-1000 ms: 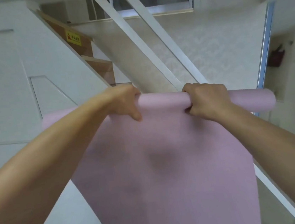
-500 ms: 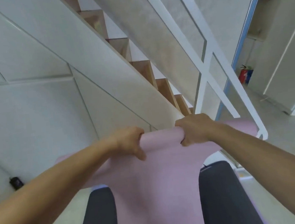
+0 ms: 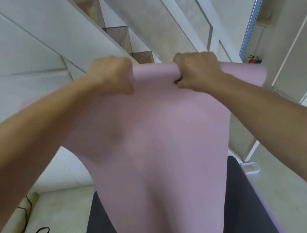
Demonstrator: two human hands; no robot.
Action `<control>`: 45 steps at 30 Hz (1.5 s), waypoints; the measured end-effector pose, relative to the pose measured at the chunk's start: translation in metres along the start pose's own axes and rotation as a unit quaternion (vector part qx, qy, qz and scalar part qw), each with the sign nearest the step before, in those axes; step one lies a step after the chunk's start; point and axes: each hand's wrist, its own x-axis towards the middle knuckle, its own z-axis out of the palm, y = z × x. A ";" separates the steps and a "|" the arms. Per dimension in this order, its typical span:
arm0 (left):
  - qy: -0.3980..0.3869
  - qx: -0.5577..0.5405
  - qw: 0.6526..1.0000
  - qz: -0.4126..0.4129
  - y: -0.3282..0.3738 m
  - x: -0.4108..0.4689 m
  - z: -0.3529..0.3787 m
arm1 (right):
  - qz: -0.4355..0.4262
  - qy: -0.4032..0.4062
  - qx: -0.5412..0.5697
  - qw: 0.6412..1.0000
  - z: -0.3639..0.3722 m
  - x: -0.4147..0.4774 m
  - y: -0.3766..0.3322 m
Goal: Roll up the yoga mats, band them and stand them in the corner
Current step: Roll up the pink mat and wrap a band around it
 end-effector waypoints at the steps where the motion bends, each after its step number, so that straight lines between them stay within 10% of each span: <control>1: 0.017 0.009 1.000 0.003 -0.003 0.003 -0.016 | 0.003 0.016 0.002 1.000 -0.010 0.009 0.000; 19: 0.155 0.068 0.985 -0.017 -0.032 0.026 -0.165 | -0.005 0.131 -0.059 0.990 -0.148 0.085 0.018; 40: -0.263 -0.141 0.954 0.000 0.022 -0.060 0.146 | -0.086 -0.295 0.092 0.947 0.105 -0.089 -0.027; 45: -0.312 -0.283 0.906 -0.053 0.009 -0.062 0.160 | -0.119 -0.202 0.028 0.972 0.120 -0.101 -0.039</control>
